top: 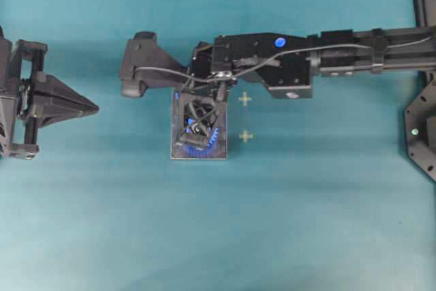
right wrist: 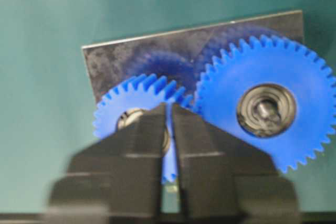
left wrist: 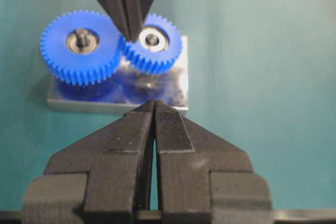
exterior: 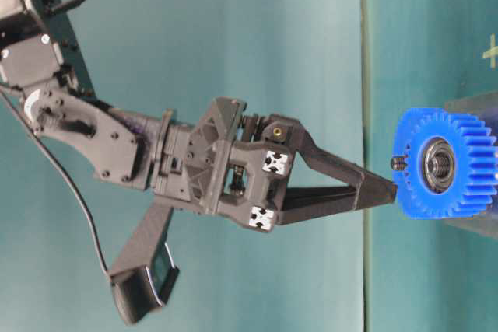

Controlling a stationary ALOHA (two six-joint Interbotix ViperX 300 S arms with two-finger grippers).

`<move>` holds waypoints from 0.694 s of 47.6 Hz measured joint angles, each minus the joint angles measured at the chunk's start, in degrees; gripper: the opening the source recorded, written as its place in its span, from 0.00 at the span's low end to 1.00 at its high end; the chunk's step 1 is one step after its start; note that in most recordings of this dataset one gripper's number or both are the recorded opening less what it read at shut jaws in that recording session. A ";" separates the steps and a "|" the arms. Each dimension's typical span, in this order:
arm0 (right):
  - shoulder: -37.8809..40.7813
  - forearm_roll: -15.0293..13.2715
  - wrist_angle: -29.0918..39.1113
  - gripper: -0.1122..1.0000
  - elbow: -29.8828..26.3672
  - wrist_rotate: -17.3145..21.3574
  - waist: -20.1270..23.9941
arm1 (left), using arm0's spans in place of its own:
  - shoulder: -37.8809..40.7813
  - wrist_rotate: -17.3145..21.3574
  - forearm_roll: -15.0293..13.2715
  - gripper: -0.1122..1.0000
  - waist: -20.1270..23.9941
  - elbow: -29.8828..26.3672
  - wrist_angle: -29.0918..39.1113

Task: Fit the small gear onto the shaft.
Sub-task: 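Lower the small gear onto the shaft beside the large gear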

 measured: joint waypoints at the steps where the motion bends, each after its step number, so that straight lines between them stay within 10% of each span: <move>1: 0.26 0.00 0.18 0.12 0.00 -0.09 0.00 | 0.00 0.00 0.00 0.10 0.00 0.00 -0.09; 33: -2.46 0.44 1.67 0.10 6.77 5.71 0.26 | 0.26 0.00 0.00 0.10 0.00 0.26 -1.14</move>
